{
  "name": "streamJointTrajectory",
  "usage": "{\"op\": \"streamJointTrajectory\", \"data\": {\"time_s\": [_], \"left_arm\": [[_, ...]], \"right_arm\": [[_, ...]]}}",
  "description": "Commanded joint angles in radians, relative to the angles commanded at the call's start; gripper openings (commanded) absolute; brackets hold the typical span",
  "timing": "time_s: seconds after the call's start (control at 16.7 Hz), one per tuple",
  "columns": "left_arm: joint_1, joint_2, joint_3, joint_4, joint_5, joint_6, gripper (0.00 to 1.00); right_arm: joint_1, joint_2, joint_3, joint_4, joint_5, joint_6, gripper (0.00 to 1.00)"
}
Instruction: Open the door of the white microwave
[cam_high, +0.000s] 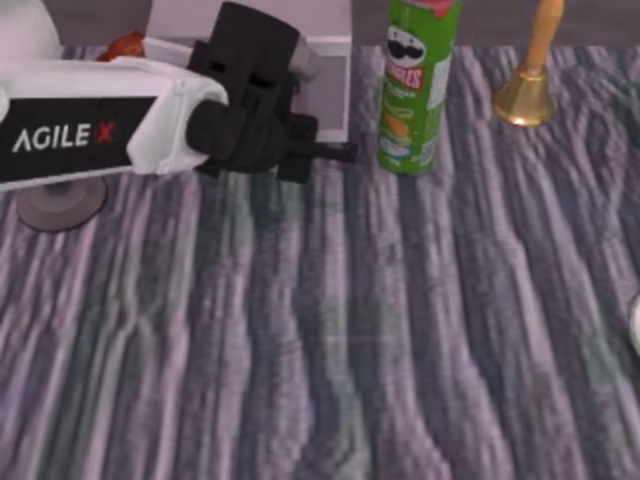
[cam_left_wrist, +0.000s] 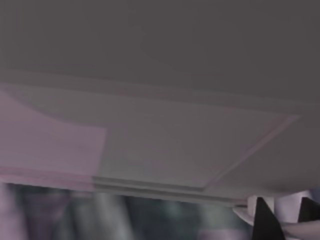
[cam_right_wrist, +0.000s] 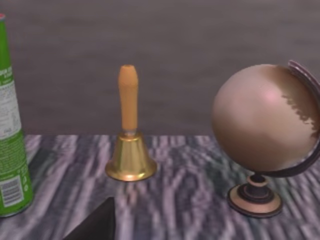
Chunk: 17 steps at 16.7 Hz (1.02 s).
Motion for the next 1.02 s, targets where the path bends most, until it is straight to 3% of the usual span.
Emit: {"op": "streamJointTrajectory", "data": {"time_s": [0.6,1.02], "left_arm": [[0.000,0.000,0.000,0.000,0.000,0.000,0.00],[0.015,-0.033,-0.043,0.021,0.046,0.052,0.00]], "right_arm": [[0.000,0.000,0.000,0.000,0.000,0.000,1.00],[0.000,0.000,0.000,0.000,0.000,0.000,1.00]]}}
